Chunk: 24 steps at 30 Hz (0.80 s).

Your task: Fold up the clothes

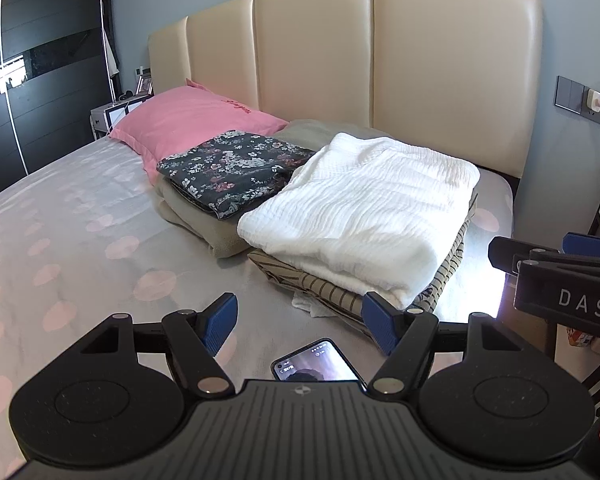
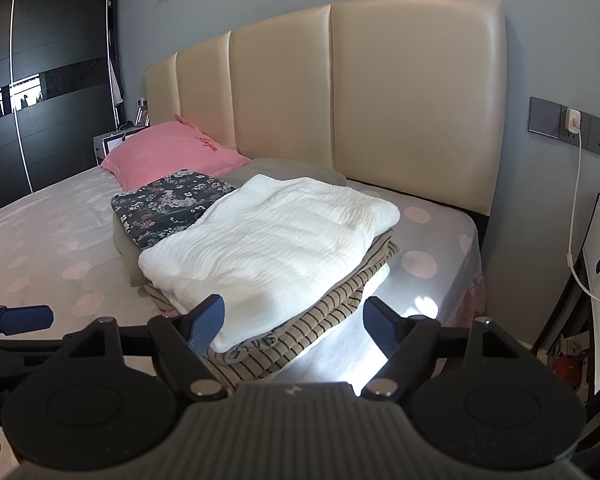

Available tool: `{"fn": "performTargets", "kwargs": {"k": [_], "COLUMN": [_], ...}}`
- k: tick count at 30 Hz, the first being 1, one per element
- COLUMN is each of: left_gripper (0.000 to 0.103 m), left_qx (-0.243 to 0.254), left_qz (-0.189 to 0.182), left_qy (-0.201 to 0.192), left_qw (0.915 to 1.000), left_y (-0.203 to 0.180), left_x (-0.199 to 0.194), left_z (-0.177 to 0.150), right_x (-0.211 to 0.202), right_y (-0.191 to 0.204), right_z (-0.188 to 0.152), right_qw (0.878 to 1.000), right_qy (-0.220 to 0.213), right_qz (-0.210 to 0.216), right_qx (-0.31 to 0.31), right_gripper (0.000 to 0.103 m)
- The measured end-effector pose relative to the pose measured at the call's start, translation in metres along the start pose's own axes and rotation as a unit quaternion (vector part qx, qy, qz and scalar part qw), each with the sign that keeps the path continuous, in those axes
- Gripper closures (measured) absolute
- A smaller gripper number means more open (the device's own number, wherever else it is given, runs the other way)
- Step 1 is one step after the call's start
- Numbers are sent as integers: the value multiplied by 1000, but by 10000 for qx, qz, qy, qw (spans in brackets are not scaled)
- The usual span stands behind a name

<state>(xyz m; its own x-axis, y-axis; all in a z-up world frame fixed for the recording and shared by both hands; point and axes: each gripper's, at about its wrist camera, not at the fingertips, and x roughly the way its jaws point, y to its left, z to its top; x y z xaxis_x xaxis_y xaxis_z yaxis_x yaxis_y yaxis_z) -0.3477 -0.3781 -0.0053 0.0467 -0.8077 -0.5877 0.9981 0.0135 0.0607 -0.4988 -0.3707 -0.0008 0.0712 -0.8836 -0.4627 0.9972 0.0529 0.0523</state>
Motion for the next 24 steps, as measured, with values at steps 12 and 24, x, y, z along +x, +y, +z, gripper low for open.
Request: {"fn": "performTargets", "kwargs": {"k": [12, 24], "left_gripper": [35, 35], "left_qx": [0, 3], "left_qz": [1, 2], "left_qy": [38, 61], "left_qw": [10000, 10000], "left_y": [0, 2], "left_x": [2, 3], "left_z": [-1, -1], "right_x": [1, 3], "right_y": [3, 4], "right_z": [-1, -2], "right_qw": [10000, 9999], "right_qy": [30, 65], "right_qz": [-2, 5], "right_qx": [-56, -93], "right_gripper": [24, 24]}}
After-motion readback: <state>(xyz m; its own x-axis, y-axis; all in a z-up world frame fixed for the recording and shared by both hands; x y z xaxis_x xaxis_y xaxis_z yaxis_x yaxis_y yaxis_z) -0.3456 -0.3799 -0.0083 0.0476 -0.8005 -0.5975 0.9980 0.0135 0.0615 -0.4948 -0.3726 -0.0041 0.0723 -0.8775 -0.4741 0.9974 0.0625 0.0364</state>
